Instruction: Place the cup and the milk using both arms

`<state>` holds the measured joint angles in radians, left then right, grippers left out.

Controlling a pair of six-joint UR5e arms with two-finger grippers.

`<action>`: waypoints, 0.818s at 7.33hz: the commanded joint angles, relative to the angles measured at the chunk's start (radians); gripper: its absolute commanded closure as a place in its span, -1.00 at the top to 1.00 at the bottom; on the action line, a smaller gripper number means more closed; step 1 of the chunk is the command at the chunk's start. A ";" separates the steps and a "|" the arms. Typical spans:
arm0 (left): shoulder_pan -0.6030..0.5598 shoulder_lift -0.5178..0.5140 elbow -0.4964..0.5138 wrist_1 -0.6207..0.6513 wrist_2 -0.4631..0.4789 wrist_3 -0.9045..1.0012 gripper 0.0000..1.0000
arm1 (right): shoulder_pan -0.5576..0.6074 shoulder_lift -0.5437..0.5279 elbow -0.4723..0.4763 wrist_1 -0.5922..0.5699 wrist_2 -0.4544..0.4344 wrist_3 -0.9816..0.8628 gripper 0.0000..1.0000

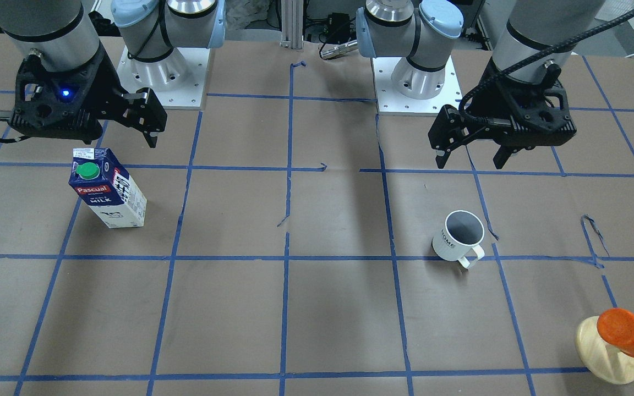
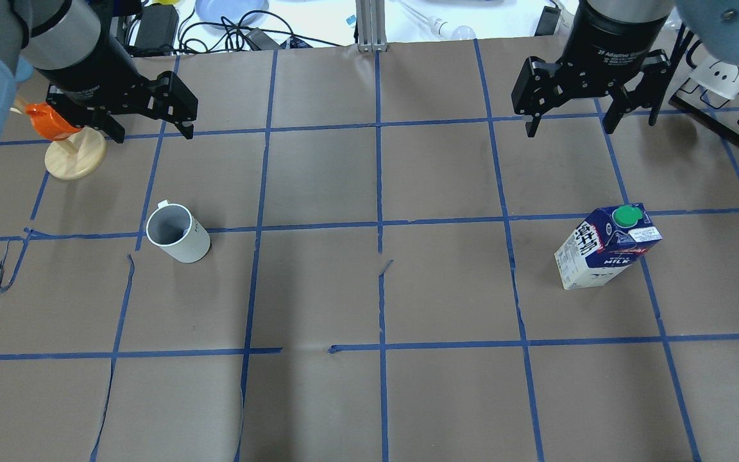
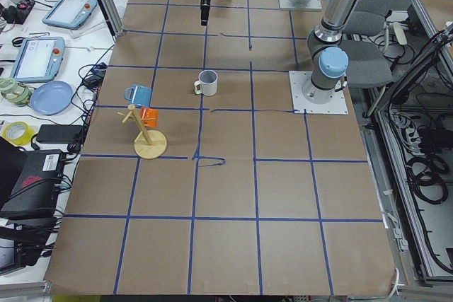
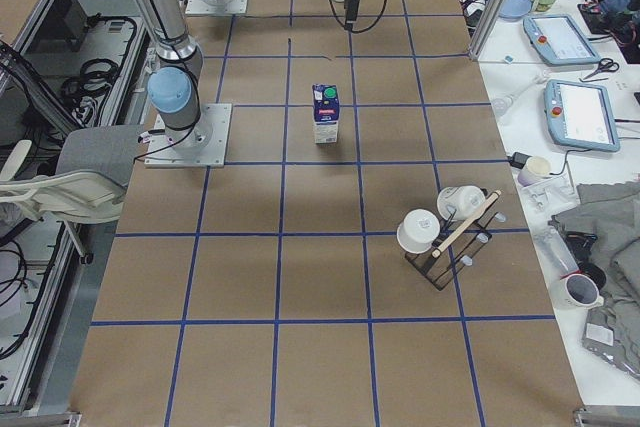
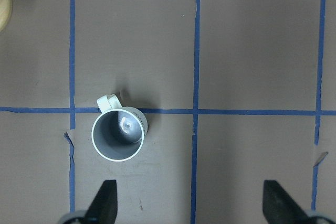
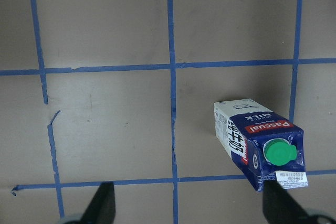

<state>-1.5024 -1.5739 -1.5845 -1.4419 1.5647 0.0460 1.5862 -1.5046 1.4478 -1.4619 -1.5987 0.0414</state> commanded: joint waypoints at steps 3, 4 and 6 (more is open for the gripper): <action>0.001 -0.001 -0.005 0.000 0.005 0.002 0.93 | -0.002 0.001 0.002 0.000 -0.006 -0.002 1.00; 0.011 0.000 -0.017 0.002 0.009 0.012 0.93 | -0.008 0.004 0.003 -0.003 -0.010 -0.033 1.00; 0.045 0.002 -0.055 0.003 0.009 0.122 0.93 | -0.040 0.006 0.006 -0.006 -0.015 -0.153 1.00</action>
<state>-1.4781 -1.5742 -1.6119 -1.4409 1.5732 0.1138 1.5702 -1.5003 1.4518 -1.4681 -1.6110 -0.0430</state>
